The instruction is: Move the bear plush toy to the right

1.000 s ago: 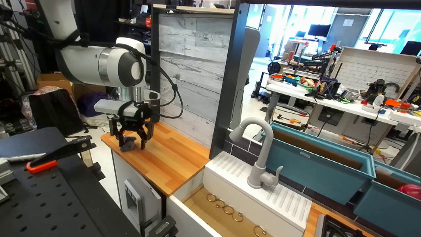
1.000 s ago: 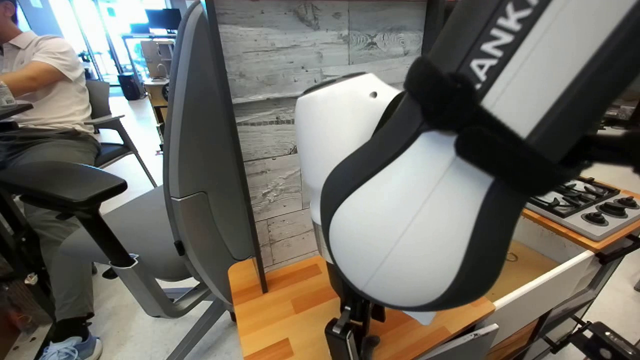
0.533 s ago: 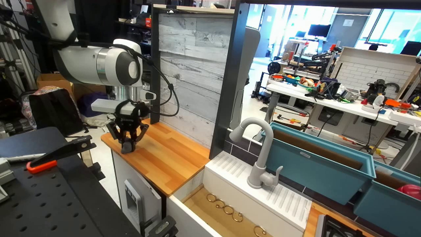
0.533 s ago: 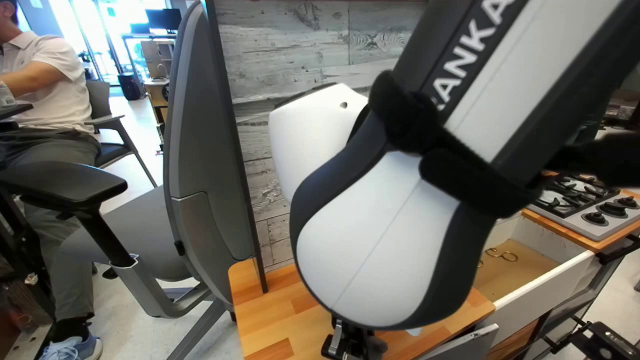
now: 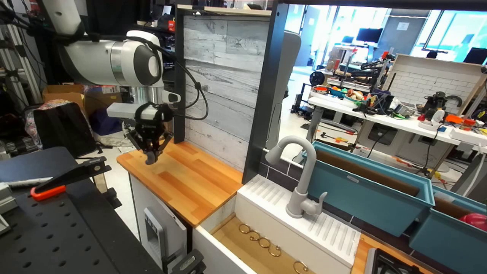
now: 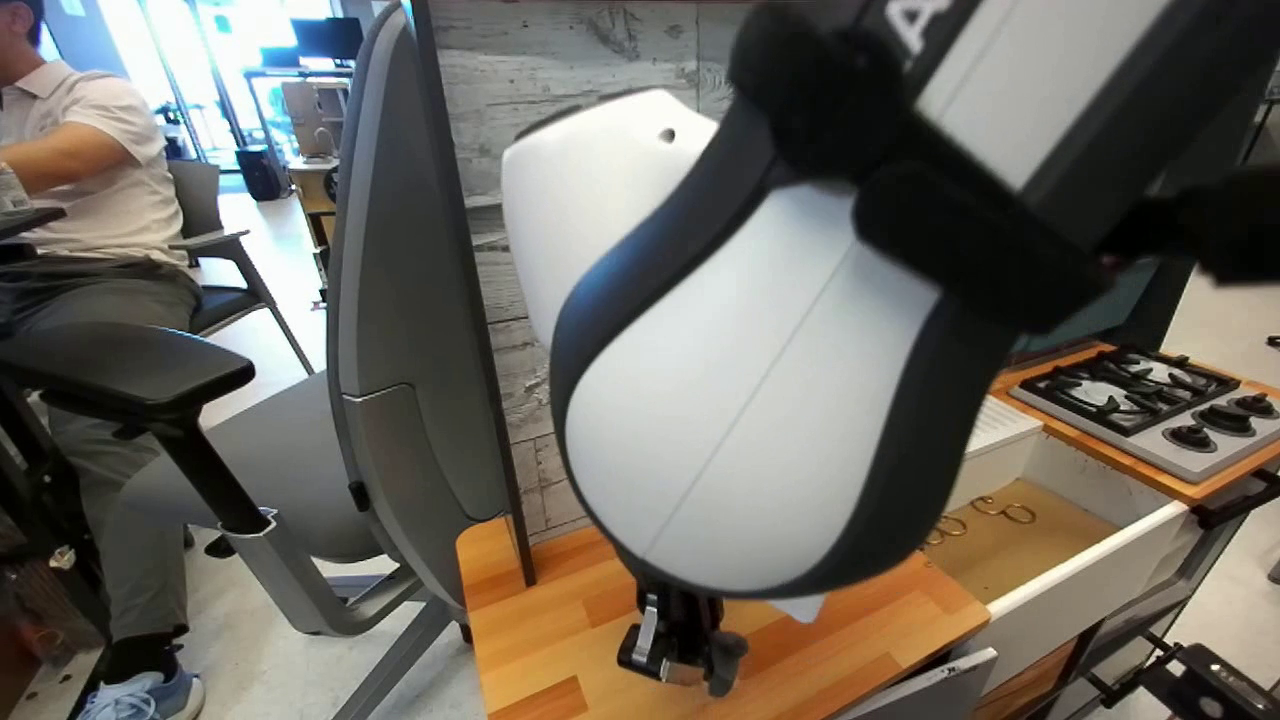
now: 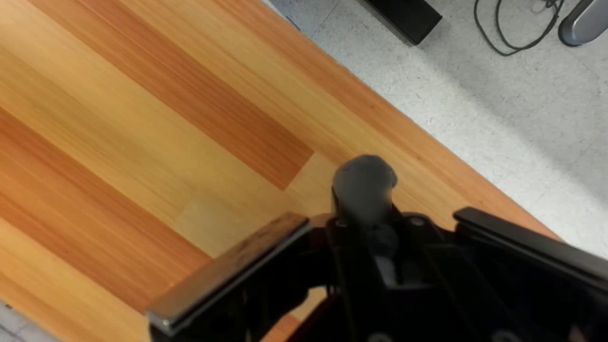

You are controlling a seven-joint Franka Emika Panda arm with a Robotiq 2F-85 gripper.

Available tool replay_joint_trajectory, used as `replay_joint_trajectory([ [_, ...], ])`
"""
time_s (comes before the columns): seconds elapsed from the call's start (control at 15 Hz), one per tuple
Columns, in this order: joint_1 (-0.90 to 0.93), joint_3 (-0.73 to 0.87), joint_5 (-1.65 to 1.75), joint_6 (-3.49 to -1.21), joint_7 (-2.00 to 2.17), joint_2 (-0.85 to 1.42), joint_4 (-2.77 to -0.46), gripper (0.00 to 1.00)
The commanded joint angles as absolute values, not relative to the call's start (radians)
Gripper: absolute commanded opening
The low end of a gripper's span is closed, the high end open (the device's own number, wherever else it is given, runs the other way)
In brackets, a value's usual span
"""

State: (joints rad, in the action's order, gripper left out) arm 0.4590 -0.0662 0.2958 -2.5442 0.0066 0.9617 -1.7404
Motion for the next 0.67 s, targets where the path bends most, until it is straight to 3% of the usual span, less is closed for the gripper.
replay_joint_trajectory([
  [0.0,0.445,-0.041,0.304,-2.582,0.059,0.863,-1.832,0.03],
  [0.6,0.386,0.107,0.307,-2.616,0.186,0.817,-1.847,0.03],
])
